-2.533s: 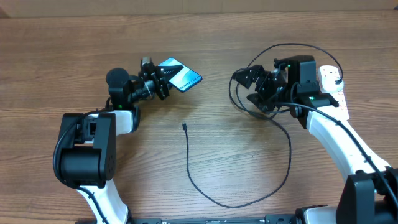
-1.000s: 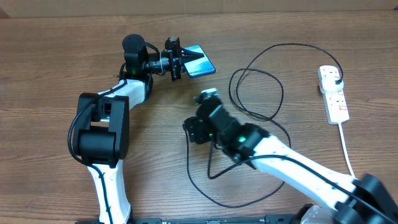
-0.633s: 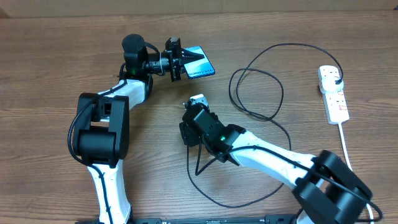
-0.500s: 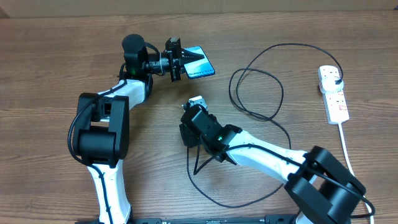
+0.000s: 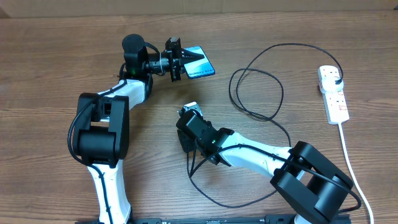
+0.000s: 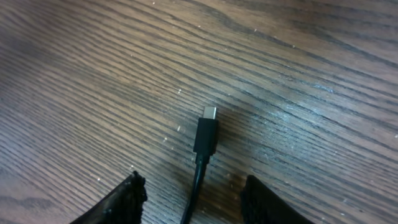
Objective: Plug charger to phone and switch on socket
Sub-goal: 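Grasp the USB-C plug with the right gripper and lift it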
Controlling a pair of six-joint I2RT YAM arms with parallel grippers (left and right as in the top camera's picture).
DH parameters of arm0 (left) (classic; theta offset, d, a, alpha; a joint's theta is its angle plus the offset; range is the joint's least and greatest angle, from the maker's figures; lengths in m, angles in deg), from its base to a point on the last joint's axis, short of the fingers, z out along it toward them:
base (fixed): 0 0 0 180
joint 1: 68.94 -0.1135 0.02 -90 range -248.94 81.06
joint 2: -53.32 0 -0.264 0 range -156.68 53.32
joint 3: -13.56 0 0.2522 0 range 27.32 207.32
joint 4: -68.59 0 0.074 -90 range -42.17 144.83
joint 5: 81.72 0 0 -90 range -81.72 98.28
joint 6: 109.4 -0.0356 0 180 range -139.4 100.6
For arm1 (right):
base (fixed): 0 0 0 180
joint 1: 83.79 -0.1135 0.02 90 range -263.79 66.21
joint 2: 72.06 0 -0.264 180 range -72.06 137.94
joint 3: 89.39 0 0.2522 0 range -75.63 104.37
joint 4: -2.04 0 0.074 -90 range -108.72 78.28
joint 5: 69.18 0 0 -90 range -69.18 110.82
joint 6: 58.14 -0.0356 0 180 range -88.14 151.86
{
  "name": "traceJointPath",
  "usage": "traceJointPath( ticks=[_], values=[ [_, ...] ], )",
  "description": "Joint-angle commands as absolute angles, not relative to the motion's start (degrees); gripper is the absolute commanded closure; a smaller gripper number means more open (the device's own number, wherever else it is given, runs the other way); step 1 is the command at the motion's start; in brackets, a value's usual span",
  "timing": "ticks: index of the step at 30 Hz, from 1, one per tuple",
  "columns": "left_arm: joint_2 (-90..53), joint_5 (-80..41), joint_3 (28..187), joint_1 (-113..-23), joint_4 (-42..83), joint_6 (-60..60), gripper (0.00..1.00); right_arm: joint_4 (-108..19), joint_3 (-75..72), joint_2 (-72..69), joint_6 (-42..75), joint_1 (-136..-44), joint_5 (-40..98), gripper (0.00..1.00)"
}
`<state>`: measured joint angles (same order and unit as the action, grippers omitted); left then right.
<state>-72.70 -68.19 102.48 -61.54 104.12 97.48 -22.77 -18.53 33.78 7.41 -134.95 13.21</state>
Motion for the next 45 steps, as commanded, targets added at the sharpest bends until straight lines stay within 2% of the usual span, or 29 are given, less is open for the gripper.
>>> traceJointPath(
  ticks=[1,9,17,24,27,32,45],
  values=[
    [-72.1,-68.2,104.1,-61.8,104.8,97.8,0.95,-21.8,-17.9,35.1,7.0,-135.3,13.4,0.51],
    [-72.1,-68.2,104.1,-61.8,104.8,97.8,0.95,-18.5,-17.9,38.2,7.1,-135.6,13.4,0.60],
    [-72.1,-68.1,104.1,-61.8,104.8,97.8,0.95,-18.0,-17.9,39.0,7.0,-135.6,12.7,0.83],
    [-72.1,-68.2,104.1,-61.8,104.8,97.3,0.95,-18.3,-17.8,39.1,7.0,-135.6,11.9,0.96],
    [-72.1,-68.6,104.1,-61.8,104.8,95.4,0.95,-22.9,-16.0,38.6,6.1,-135.2,11.9,0.96],
    [-72.1,-68.7,104.1,-62.0,104.1,91.4,0.96,-39.4,-10.2,33.6,0.6,-130.9,17.4,0.96],
    [-72.1,-66.2,104.1,-60.6,97.4,87.4,0.96,-51.9,-10.0,14.6,6.6,-116.5,39.0,0.96]
  ],
)
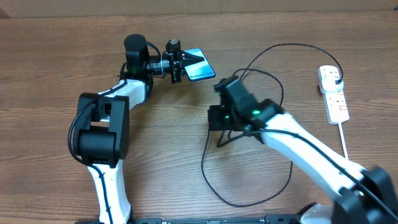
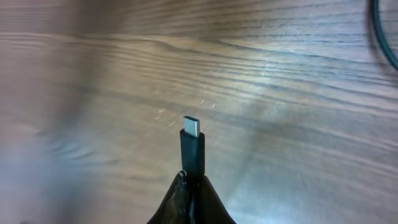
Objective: Plug charger to phone and switch on socket
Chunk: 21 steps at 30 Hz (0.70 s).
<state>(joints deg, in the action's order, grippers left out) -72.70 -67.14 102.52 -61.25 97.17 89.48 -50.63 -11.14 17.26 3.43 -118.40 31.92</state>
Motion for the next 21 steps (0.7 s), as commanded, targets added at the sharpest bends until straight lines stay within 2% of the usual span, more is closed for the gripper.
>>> traceJointPath(
  ticks=[1,6,8,10,13,14,15,16,18,21],
  values=[
    [-72.1,-66.2,104.1,-60.6,97.4,87.2,0.96,-52.7,-10.0,14.0,7.9,-115.4,41.7,0.96],
    [-72.1,-66.6,104.1,-60.5,97.4,84.6,0.95,-53.8,-10.0,12.9,14.9,-110.2,60.2,0.96],
    [-72.1,-66.7,104.1,-60.4,97.4,83.5,0.96,-54.2,-10.0,12.9,15.8,-108.4,63.4,0.96],
    [-72.1,-66.6,104.1,-60.4,97.5,83.1,0.96,-55.1,-10.0,12.9,15.8,-107.1,61.5,0.96],
    [-72.1,-65.7,104.1,-60.9,97.5,82.1,0.96,-55.4,-11.0,12.9,14.0,-107.0,49.8,0.95],
    [-72.1,-65.5,104.1,-61.1,97.5,82.1,0.96,-54.4,-11.8,12.9,13.4,-107.4,46.4,0.84],
    [-72.1,-65.2,104.1,-61.5,97.5,81.9,0.95,-53.0,-12.7,13.0,12.9,-108.0,44.2,0.59],
    [-72.1,-65.2,104.1,-61.9,97.5,81.7,0.95,-51.3,-13.7,13.0,12.7,-108.6,43.2,0.52],
    [-72.1,-65.5,104.1,-63.0,97.5,81.7,0.95,-47.4,-15.9,13.2,12.2,-110.2,41.3,0.39],
    [-72.1,-66.2,104.1,-64.0,97.5,81.7,0.95,-42.6,-18.8,14.6,8.2,-113.7,33.2,0.39]
  ],
)
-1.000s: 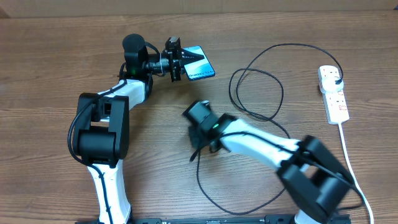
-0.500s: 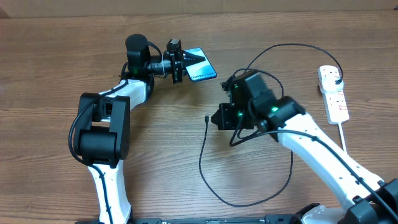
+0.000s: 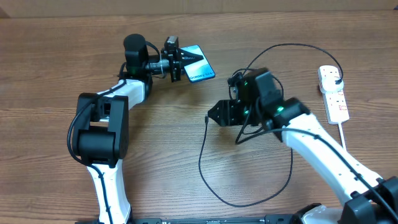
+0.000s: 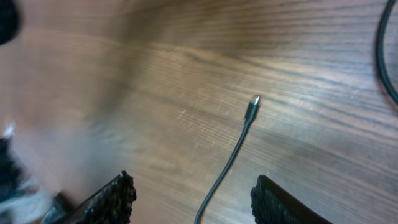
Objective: Plug charger to phone and switch on socket
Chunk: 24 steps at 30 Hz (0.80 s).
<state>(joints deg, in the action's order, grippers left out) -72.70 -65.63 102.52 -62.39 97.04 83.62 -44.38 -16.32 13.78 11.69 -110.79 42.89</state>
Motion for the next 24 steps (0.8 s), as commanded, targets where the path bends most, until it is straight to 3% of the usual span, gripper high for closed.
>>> traceJointPath(
  ticks=[1,7,10,24],
  values=[
    [-72.1,-66.5,104.1,-64.1,97.5,81.7,0.96,-41.8,-19.4,15.3,6.4,-114.9,30.0,0.39],
    [-72.1,-67.0,104.1,-64.3,97.5,80.8,0.96,-35.6,-19.9,22.0,4.4,-121.9,21.3,0.39],
    [-72.1,-67.4,104.1,-64.4,97.5,80.8,0.96,-34.0,-19.8,25.1,0.9,-124.1,16.7,0.48],
    [-72.1,-68.0,104.1,-64.5,97.5,80.2,0.96,-25.9,-19.7,32.0,-1.2,-124.6,10.8,0.59]
  ],
)
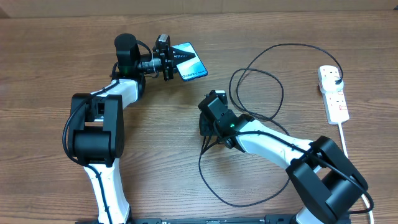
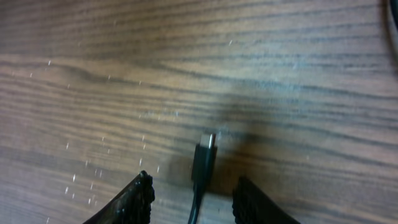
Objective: Plug charger to phone and switch on socket
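Note:
A blue-screened phone (image 1: 188, 63) is held off the table at the back, with my left gripper (image 1: 168, 57) shut on its left end. The black charger cable (image 1: 202, 167) loops over the wood to the white power strip (image 1: 333, 93) at the right. Its plug (image 2: 204, 158) lies flat on the table, metal tip pointing away. My right gripper (image 2: 193, 182) stands open low over it, one finger on each side of the plug, not touching it. In the overhead view my right gripper (image 1: 208, 127) sits mid-table, below and right of the phone.
The cable's big loops (image 1: 258, 93) lie between my right arm and the power strip. The strip's white lead (image 1: 351, 162) runs down toward the front right edge. Both arms' bases stand at the near edge.
My right gripper has moved left and lower; the plug now lies close between its open fingers instead of far ahead. The left gripper with the phone has shifted slightly left.
My right gripper was open astride the plug on the table. Then it was shut on the plug and held it above the wood, nearer the phone. Then it was open and the plug lay on the table. Now it straddles the plug again, still open.

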Controlling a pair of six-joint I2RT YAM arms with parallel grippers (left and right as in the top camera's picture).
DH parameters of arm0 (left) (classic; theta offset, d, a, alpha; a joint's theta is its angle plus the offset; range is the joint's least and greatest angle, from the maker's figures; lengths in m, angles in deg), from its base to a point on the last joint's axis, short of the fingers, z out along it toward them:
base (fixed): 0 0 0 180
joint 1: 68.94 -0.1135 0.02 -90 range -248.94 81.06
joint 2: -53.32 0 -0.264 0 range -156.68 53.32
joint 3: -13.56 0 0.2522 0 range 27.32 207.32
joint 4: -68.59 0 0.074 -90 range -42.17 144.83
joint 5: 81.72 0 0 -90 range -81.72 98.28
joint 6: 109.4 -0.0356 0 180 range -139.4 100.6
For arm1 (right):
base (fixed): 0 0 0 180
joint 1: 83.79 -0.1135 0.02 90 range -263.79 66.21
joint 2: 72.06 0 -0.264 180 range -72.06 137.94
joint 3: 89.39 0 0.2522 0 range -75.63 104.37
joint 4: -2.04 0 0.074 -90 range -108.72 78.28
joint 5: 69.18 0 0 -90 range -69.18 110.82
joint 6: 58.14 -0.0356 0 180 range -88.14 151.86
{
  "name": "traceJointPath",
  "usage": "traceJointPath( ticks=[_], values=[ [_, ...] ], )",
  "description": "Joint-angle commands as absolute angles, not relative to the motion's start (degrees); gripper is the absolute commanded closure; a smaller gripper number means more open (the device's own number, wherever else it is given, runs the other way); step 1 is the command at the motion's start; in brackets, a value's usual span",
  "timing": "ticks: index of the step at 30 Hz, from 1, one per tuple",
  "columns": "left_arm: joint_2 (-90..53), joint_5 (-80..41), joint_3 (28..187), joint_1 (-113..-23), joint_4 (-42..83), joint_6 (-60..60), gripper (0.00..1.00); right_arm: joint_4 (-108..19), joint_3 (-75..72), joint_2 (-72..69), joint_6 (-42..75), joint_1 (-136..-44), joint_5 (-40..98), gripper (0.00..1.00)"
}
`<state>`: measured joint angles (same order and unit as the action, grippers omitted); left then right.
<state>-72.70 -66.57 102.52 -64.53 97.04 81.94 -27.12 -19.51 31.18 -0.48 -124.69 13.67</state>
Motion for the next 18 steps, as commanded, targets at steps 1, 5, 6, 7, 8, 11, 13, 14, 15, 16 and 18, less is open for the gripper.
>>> traceJointPath(
  ticks=[1,5,6,7,8,11,13,14,15,16,18],
  values=[
    [-72.1,-68.1,104.1,-64.5,97.5,80.2,0.95,-25.6,-19.7,32.2,-1.2,-124.6,10.5,0.59],
    [-72.1,-68.1,104.1,-64.5,97.5,80.1,0.95,-24.8,-19.7,33.6,-1.2,-124.6,10.5,0.59],
    [-72.1,-68.0,104.1,-64.5,97.5,80.0,0.96,-24.6,-19.7,33.9,-1.2,-124.6,10.5,0.61],
    [-72.1,-68.1,104.1,-64.5,97.5,80.0,0.96,-24.6,-19.6,34.0,-1.2,-124.6,10.6,0.62],
    [-72.1,-68.1,104.1,-64.5,97.5,80.0,0.95,-24.4,-19.6,34.2,-1.2,-124.6,10.6,0.64],
    [-72.1,-68.1,104.1,-64.5,97.5,80.0,0.95,-24.4,-19.6,34.4,-1.2,-124.6,10.6,0.64],
    [-72.1,-68.1,104.1,-64.5,97.5,80.0,0.95,-24.4,-19.6,34.5,-1.2,-124.6,11.1,0.65],
    [-72.1,-68.1,104.1,-64.5,97.5,80.0,0.95,-24.4,-19.6,34.5,-1.2,-124.6,11.7,0.66],
    [-72.1,-68.1,104.1,-64.5,97.5,80.0,0.95,-24.4,-19.6,34.5,-1.2,-124.6,11.9,0.69],
    [-72.1,-68.1,104.1,-64.5,97.5,80.0,0.96,-24.4,-19.6,34.5,-1.2,-124.6,11.9,0.71],
    [-72.1,-68.1,104.1,-64.5,97.5,80.0,0.96,-24.4,-19.6,34.7,-1.2,-124.6,11.9,0.74]
  ],
)
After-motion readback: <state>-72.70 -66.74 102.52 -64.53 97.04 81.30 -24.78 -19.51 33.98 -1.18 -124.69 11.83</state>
